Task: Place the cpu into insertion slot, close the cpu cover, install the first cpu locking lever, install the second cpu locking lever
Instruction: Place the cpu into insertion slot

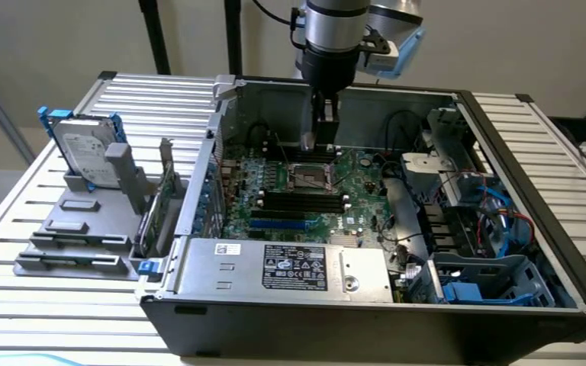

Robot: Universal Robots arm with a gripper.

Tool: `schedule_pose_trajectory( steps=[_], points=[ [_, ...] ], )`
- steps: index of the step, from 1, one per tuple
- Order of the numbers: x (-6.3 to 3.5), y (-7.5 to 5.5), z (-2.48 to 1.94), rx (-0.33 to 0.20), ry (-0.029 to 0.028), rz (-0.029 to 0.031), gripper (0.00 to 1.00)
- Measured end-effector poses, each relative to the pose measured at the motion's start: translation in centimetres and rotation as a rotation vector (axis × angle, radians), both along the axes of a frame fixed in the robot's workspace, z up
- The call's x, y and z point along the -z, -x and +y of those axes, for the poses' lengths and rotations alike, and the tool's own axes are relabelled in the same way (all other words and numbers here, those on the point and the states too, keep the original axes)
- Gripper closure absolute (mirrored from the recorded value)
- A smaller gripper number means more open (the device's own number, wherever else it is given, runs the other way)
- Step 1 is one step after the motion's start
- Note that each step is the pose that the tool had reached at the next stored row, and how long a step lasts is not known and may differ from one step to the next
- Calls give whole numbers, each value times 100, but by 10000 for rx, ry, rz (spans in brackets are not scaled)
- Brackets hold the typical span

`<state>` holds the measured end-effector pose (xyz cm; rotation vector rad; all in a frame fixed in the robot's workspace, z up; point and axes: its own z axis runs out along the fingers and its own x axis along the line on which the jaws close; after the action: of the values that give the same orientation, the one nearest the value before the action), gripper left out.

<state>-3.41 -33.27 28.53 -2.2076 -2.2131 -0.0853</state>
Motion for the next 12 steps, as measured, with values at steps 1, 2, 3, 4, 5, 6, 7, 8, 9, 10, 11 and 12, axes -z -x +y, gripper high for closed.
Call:
schedule_pose_trajectory(
  steps=[1, 2, 3, 4, 5, 6, 7, 8, 9, 10, 11, 12],
  points=[
    [19, -5, 0, 0, 1, 1, 46],
    [37, -9, 0, 0, 1, 1, 46],
    [55, -14, 0, -1, 0, 1, 46],
    [73, -18, 0, -1, 0, 0, 46],
    [92, -19, 0, -1, 1, 1, 46],
    [110, -20, 0, 1, 1, 1, 46],
    [128, -21, 0, 1, 1, 1, 46],
    [146, -21, 0, 1, 1, 1, 46],
    [165, -22, 0, 0, 0, 0, 46],
    [184, -22, 0, 0, 1, 0, 46],
    [202, -22, 0, -1, 1, 0, 46],
    [219, -22, 0, -1, 1, 0, 46]
  ],
)
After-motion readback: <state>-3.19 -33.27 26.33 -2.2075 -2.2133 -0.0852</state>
